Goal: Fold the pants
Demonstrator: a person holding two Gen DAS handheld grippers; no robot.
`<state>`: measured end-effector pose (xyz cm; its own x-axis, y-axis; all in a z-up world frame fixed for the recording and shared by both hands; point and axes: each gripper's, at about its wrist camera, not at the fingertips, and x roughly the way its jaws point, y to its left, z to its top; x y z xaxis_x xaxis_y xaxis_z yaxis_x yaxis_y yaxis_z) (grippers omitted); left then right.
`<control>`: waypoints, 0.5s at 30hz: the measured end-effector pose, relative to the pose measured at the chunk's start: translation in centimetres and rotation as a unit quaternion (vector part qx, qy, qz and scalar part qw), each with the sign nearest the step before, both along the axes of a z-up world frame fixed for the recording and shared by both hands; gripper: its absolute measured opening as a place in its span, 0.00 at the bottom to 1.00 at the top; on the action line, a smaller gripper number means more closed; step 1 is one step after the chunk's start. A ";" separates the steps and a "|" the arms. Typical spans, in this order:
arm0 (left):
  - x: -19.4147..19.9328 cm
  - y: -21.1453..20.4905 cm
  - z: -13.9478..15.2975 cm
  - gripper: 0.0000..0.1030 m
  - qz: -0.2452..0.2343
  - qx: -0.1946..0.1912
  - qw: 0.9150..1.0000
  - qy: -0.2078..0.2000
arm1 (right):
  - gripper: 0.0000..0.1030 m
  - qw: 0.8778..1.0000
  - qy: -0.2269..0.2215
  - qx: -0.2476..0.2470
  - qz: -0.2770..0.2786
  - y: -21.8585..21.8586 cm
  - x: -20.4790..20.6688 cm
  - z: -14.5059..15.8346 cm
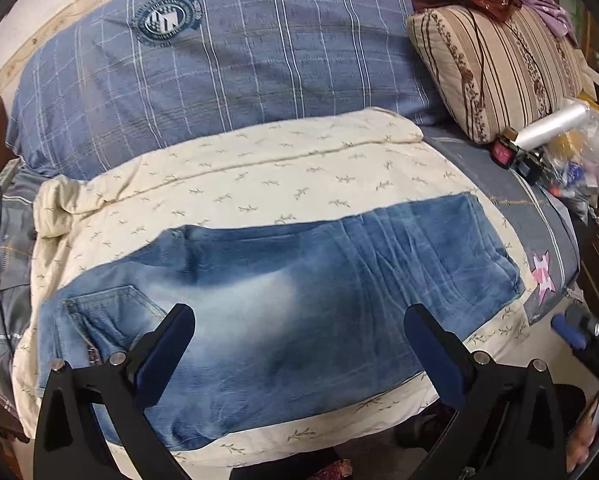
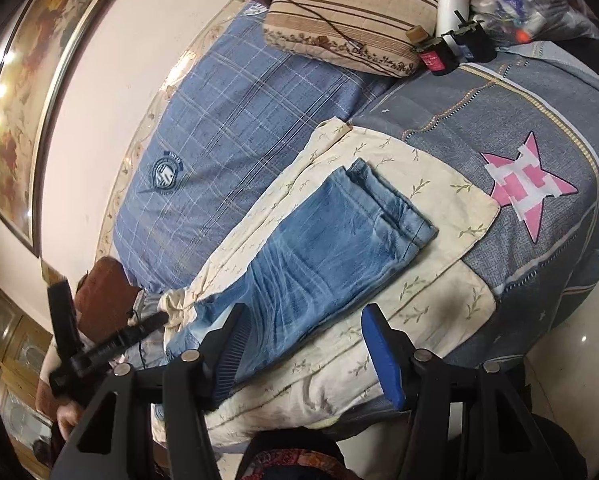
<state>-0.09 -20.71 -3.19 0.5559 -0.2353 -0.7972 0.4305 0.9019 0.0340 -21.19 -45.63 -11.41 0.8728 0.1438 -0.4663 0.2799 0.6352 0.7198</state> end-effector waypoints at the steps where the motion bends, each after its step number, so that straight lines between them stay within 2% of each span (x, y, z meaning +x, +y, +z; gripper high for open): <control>1: 0.1 0.0 -0.3 1.00 -0.003 -0.004 1.000 0.005 | 0.61 1.000 0.002 0.002 -0.002 -0.4 0.4 0.0; 6: 0.6 -0.1 -1.6 1.00 -0.019 -0.006 1.000 0.022 | 0.61 0.999 0.019 0.011 -0.026 -3.5 2.6 -0.2; 12: 1.7 0.3 -4.2 1.00 -0.018 -0.002 0.998 0.054 | 0.61 0.995 0.034 0.082 -0.044 -6.7 3.9 -2.2; 15: 2.3 0.4 -5.4 1.00 -0.013 0.003 0.998 0.066 | 0.61 0.995 0.031 0.085 -0.045 -6.7 3.9 -2.3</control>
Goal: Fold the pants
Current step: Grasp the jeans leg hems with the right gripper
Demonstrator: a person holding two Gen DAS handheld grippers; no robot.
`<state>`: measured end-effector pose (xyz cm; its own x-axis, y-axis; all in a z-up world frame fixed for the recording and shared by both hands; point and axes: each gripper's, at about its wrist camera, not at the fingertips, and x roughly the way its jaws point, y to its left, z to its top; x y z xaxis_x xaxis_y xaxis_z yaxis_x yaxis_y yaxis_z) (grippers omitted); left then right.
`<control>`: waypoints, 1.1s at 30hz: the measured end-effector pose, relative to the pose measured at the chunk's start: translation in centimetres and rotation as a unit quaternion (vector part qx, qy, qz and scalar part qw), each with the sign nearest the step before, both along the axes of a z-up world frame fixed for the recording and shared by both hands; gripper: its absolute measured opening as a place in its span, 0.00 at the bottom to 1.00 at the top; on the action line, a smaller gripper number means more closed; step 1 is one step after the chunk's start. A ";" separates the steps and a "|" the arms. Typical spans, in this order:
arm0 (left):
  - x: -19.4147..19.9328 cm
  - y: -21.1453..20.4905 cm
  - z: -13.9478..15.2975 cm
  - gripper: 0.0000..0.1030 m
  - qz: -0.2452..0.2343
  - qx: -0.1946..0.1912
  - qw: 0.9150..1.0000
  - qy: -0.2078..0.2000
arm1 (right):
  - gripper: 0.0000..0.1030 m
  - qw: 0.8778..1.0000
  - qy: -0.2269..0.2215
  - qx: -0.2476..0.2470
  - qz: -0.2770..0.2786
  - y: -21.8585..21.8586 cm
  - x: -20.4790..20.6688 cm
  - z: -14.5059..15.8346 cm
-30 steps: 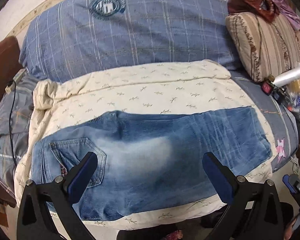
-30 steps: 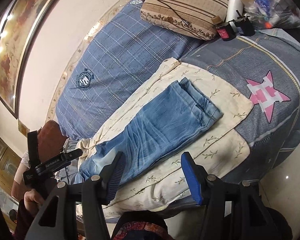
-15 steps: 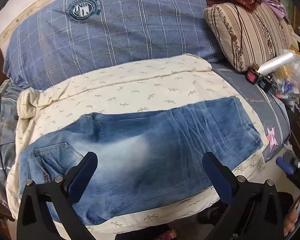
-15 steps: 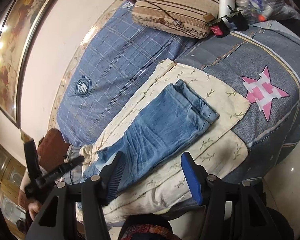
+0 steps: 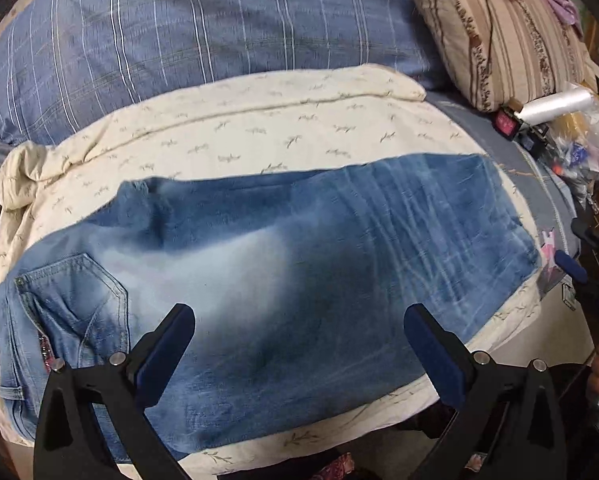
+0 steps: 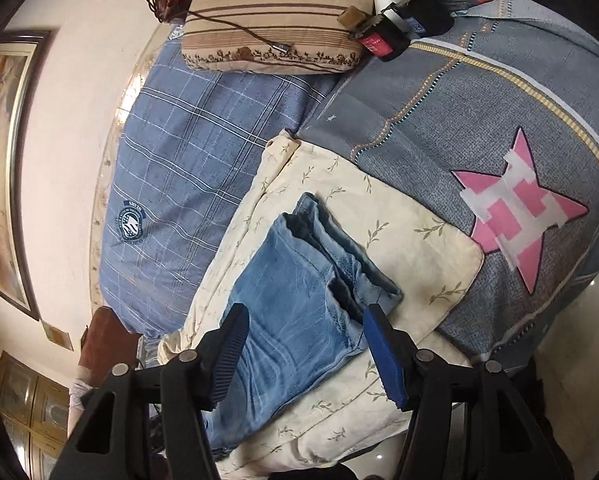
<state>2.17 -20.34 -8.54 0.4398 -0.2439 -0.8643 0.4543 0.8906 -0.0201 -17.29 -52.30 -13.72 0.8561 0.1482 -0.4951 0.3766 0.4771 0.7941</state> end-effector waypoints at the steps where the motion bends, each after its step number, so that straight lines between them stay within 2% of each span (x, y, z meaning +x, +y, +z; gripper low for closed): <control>1: 0.3 0.0 -0.3 1.00 0.005 0.007 1.000 -0.003 | 0.61 1.000 0.005 -0.002 0.000 0.1 0.1 0.0; 3: 0.9 0.2 -1.0 1.00 0.012 0.013 1.000 -0.001 | 0.61 1.000 0.022 -0.007 -0.001 0.2 0.4 -0.2; 6: 2.1 0.5 -2.9 1.00 0.026 0.023 0.999 0.031 | 0.61 0.999 0.039 -0.013 -0.004 0.1 0.9 -0.5; 11: 2.9 0.8 -5.2 1.00 0.037 0.036 0.997 0.058 | 0.61 0.996 0.090 -0.027 -0.003 -0.3 2.9 -1.7; 16: 3.0 0.6 -5.6 1.00 0.032 0.042 0.997 0.051 | 0.63 0.991 0.128 -0.023 0.013 -0.3 4.8 -3.1; 20: 3.2 0.4 -5.6 1.00 0.032 0.042 0.997 0.050 | 0.63 0.989 0.131 -0.067 0.023 0.8 5.7 -2.6; 21: 3.2 0.4 -5.6 1.00 0.032 0.042 0.997 0.050 | 0.62 0.987 0.134 -0.083 0.024 1.1 5.8 -2.4; 22: 3.2 0.6 -5.6 1.00 0.031 0.041 0.997 0.050 | 0.52 0.986 0.133 -0.099 0.025 1.4 6.0 -2.2; 24: 3.2 1.1 -5.3 1.00 0.032 0.036 0.997 0.053 | 0.25 0.983 0.133 -0.121 0.032 1.9 6.5 -1.8; 29: 3.9 3.5 -4.4 1.00 0.059 0.010 0.997 0.058 | 0.22 0.976 0.110 -0.188 0.026 3.8 6.4 0.3; 33: 4.2 6.3 -2.6 1.00 0.078 -0.014 0.996 0.048 | 0.21 0.963 0.089 -0.251 0.026 6.7 6.5 2.8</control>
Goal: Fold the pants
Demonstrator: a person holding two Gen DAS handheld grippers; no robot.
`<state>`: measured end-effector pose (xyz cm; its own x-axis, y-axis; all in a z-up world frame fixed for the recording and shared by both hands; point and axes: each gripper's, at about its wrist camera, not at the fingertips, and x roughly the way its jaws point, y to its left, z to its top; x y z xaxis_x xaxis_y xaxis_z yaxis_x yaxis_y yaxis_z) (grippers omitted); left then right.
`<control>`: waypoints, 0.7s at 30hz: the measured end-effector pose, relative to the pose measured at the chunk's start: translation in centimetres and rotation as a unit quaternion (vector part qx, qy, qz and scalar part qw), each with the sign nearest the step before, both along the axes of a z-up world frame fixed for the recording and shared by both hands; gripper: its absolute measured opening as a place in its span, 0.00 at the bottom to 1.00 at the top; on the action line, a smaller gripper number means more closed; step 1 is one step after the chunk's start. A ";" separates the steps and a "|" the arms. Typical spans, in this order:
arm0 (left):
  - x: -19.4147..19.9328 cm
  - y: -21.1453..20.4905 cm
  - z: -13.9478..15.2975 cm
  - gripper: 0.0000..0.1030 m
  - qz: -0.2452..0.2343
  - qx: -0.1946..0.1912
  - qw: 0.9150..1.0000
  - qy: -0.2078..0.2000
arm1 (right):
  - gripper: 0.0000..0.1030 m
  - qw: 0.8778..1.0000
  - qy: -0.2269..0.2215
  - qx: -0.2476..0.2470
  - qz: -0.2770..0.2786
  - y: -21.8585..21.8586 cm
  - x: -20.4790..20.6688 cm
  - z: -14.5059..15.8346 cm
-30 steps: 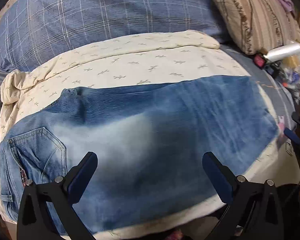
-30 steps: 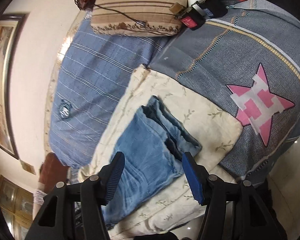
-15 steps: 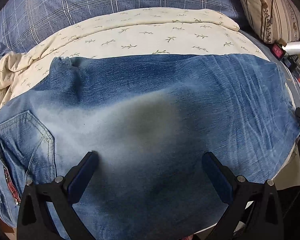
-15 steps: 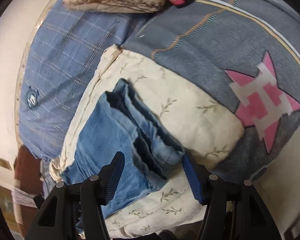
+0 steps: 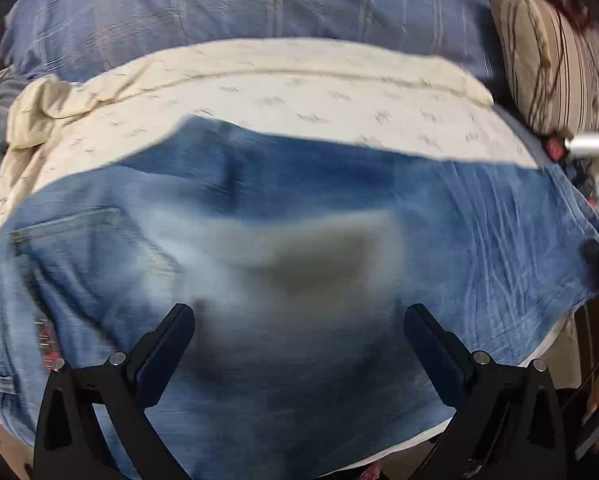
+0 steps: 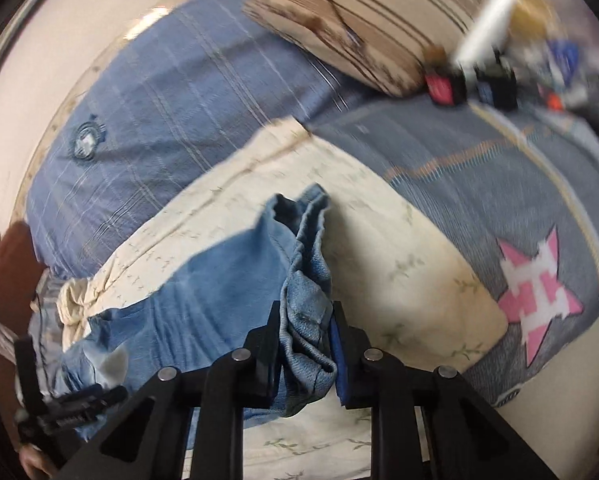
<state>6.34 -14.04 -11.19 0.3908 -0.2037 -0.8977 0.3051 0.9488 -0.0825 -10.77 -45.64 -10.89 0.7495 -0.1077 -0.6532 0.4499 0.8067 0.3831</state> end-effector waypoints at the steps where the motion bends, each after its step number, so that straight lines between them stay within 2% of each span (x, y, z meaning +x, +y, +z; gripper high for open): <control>1: 0.1 1.0 0.6 1.00 0.006 -0.007 1.000 -0.004 | 0.21 1.000 -0.007 -0.011 0.006 0.9 0.1 0.7; 8: 0.1 6.4 3.7 1.00 0.043 -0.047 0.997 -0.033 | 0.21 0.994 -0.039 -0.060 0.081 8.7 2.0 5.2; 12: 0.2 8.8 4.9 1.00 0.058 -0.060 0.996 -0.045 | 0.21 0.987 -0.041 -0.076 0.136 14.3 4.0 6.1; 17: 0.2 11.4 5.4 1.00 0.078 -0.068 0.993 -0.060 | 0.21 0.977 -0.016 -0.062 0.203 20.4 6.4 4.2; 20: 0.5 12.3 4.7 1.00 0.087 -0.064 0.993 -0.054 | 0.28 0.969 0.035 -0.034 0.243 23.3 8.6 0.9; 21: 0.7 12.4 4.5 1.00 0.089 -0.064 0.993 -0.050 | 0.36 0.963 0.059 -0.014 0.264 24.1 9.2 -0.7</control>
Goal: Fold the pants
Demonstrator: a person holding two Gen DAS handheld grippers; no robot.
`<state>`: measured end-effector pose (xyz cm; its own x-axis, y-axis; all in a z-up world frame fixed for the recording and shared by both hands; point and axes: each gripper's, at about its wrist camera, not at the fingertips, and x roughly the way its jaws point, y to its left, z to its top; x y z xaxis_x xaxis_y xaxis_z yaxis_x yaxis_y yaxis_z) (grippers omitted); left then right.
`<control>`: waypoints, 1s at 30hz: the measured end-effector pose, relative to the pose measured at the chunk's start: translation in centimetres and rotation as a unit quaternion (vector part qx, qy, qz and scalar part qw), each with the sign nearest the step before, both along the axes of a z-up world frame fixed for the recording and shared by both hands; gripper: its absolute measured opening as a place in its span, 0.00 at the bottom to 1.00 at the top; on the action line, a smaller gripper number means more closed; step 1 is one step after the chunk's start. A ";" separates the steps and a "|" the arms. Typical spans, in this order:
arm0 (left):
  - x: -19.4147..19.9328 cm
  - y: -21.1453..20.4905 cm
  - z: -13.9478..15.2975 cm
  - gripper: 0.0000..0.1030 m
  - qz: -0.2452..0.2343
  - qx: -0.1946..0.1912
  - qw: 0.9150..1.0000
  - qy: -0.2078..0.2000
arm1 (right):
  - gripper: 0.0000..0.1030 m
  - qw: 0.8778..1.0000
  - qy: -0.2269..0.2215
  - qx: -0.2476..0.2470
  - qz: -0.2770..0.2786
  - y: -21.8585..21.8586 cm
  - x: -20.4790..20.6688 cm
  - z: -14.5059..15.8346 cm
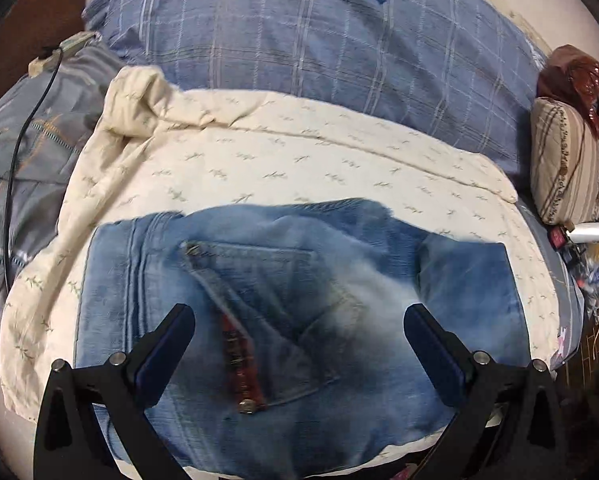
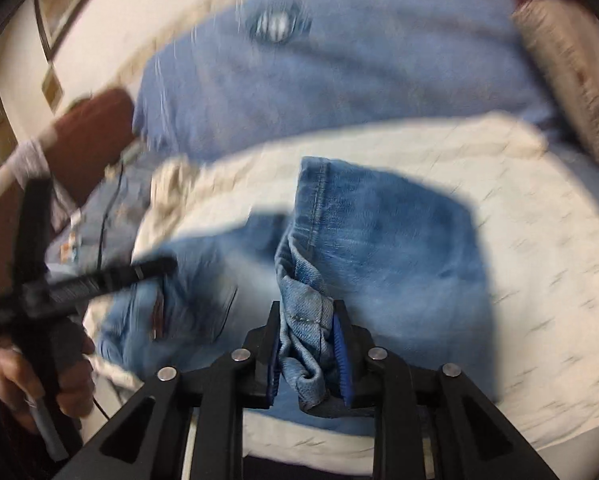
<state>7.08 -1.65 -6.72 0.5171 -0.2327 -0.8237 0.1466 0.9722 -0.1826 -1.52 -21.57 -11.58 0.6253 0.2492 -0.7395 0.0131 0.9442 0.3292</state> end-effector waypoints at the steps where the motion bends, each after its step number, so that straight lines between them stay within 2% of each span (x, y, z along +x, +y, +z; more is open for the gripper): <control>1: 0.0 0.3 -0.2 1.00 0.002 -0.001 1.000 0.004 | 0.49 0.999 0.032 0.020 0.021 0.7 0.5 -1.6; 2: 0.0 0.6 -0.4 1.00 0.004 -0.002 1.000 0.007 | 0.56 0.997 0.054 0.037 0.033 1.1 0.7 -2.7; 3: 0.0 0.7 -0.5 1.00 0.006 -0.004 1.000 0.010 | 0.60 0.997 0.057 0.041 0.035 1.4 0.5 -3.3; 5: 0.3 0.5 -0.6 1.00 0.004 -0.007 1.000 0.013 | 0.61 0.997 0.035 0.035 0.055 1.4 -0.3 -2.9; 7: 0.4 -0.2 -0.4 1.00 -0.005 -0.010 1.000 0.010 | 0.61 0.996 0.013 0.056 0.073 0.4 -1.3 -1.9; 10: 0.6 -2.4 -0.1 1.00 -0.029 -0.001 1.000 0.001 | 0.61 0.994 -0.055 0.089 0.016 -4.0 -3.2 -0.3; 12: 1.0 -4.2 -0.1 1.00 -0.048 0.006 0.999 -0.007 | 0.61 0.991 -0.072 0.104 -0.042 -7.2 -4.1 -0.3; 14: 1.4 -6.4 -0.4 1.00 -0.066 0.017 0.998 -0.012 | 0.53 0.987 -0.069 0.109 -0.092 -9.6 -4.5 -0.8; 16: 2.0 -8.6 -0.9 1.00 -0.084 0.029 0.996 -0.014 | 0.35 0.983 -0.059 0.115 -0.127 -11.3 -4.8 -1.8; 19: 3.4 -11.5 -2.5 1.00 -0.089 0.077 0.993 -0.017 | 0.34 0.982 -0.040 0.116 -0.141 -11.9 -4.6 -3.0; 23: 5.4 -13.4 -5.2 1.00 -0.083 0.129 0.988 0.006 | 0.34 0.992 -0.017 0.061 -0.105 -10.7 -4.2 -3.4; 26: 5.9 -13.3 -6.1 1.00 -0.072 0.125 0.989 0.012 | 0.35 0.995 0.042 0.007 -0.088 -9.3 -2.6 -5.4; 28: 5.7 -13.3 -5.8 1.00 -0.072 0.130 0.989 0.012 | 0.36 0.996 0.033 -0.045 -0.073 -8.1 -2.4 -5.3; 30: 5.2 -12.8 -5.2 1.00 -0.072 0.123 0.990 0.014 | 0.36 0.995 0.030 -0.067 -0.070 -7.4 -2.4 -5.2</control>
<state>12.31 -14.47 -11.87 0.4695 -0.0934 -0.8780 0.2858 0.9569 0.0510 -3.94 -28.99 -16.76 0.6004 0.0586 -0.7976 0.1643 0.9670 0.1947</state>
